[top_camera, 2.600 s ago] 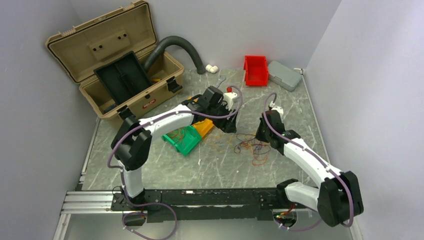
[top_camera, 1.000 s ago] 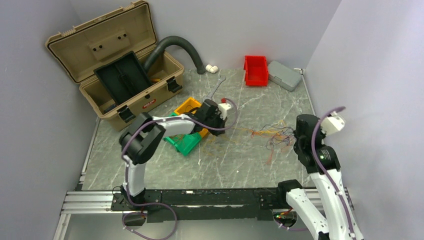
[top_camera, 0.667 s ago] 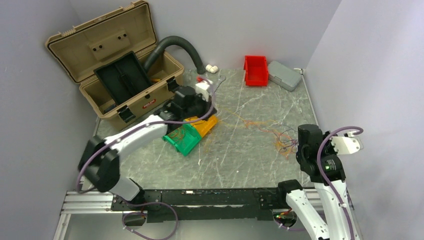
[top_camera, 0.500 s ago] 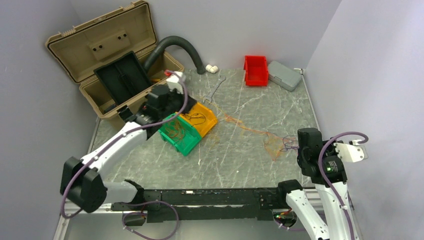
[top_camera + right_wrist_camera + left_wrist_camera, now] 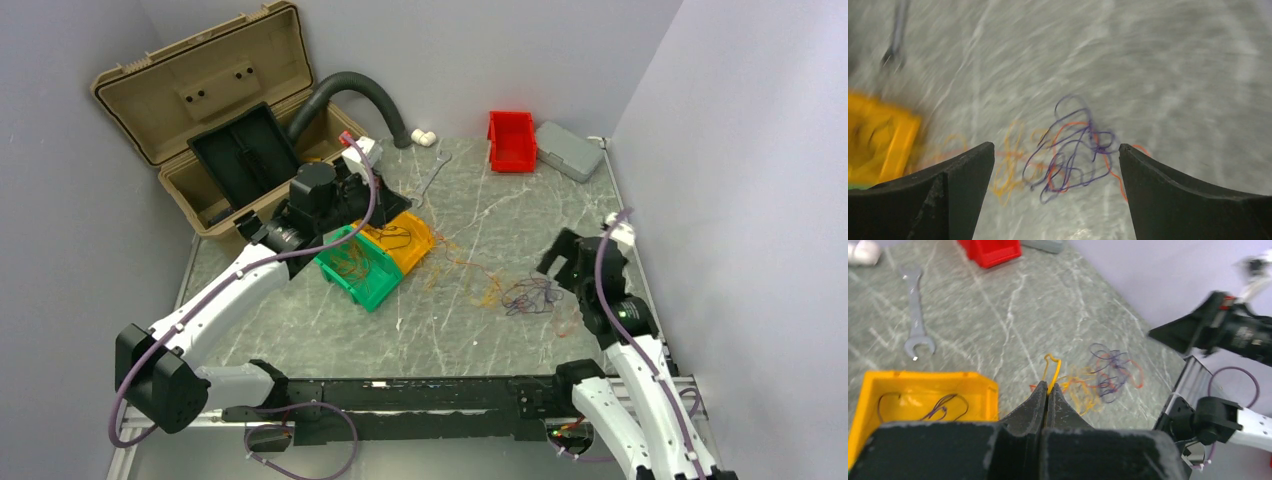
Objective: Untangle the cables
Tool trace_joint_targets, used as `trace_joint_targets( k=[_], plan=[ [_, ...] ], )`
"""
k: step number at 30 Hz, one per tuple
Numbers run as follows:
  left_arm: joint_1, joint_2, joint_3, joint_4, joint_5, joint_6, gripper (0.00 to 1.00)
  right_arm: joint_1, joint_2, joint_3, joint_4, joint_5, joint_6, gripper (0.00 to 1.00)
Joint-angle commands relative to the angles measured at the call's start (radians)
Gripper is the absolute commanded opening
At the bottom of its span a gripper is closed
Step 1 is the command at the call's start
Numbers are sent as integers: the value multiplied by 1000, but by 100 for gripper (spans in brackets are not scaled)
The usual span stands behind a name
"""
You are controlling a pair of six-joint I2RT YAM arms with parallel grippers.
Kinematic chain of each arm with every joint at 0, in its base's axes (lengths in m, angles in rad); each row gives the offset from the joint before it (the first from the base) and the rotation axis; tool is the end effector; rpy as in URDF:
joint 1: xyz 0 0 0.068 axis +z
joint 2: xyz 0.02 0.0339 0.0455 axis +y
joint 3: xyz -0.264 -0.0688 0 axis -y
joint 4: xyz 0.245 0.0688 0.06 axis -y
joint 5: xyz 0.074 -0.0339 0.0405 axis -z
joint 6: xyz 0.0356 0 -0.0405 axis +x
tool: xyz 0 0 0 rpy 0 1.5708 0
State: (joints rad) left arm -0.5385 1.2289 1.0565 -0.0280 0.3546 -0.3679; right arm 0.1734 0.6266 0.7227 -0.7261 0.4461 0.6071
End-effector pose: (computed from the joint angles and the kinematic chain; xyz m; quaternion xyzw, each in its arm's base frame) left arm 0.2412 -0.1585 0.3579 0.1761 0.7499 -0.3955 0.5002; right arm 0.1307 0.0073 0.2890 0.2849 0.8274 -0.0142 0.4838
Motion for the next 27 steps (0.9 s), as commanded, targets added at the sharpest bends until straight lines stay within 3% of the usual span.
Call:
trace_joint_targets(
  k=[1, 5, 13, 18, 23, 27],
  plan=[
    [-41, 12, 111, -20, 83, 82, 0, 2, 68, -61, 314, -591, -263, 95],
    [-44, 15, 139, -48, 69, 94, 0, 48, 228, -64, 393, -706, -292, 91],
    [-46, -1, 139, -64, 30, 101, 0, 322, 500, -13, 528, -460, -355, 83],
    [-45, -12, 136, -67, 14, 96, 0, 333, 545, -81, 668, -417, -341, 78],
    [-43, -13, 147, -101, -32, 96, 0, 331, 555, -106, 687, -368, -335, 76],
    [-42, -14, 151, -125, -81, 90, 0, 322, 539, -126, 665, -304, -310, 69]
  ],
)
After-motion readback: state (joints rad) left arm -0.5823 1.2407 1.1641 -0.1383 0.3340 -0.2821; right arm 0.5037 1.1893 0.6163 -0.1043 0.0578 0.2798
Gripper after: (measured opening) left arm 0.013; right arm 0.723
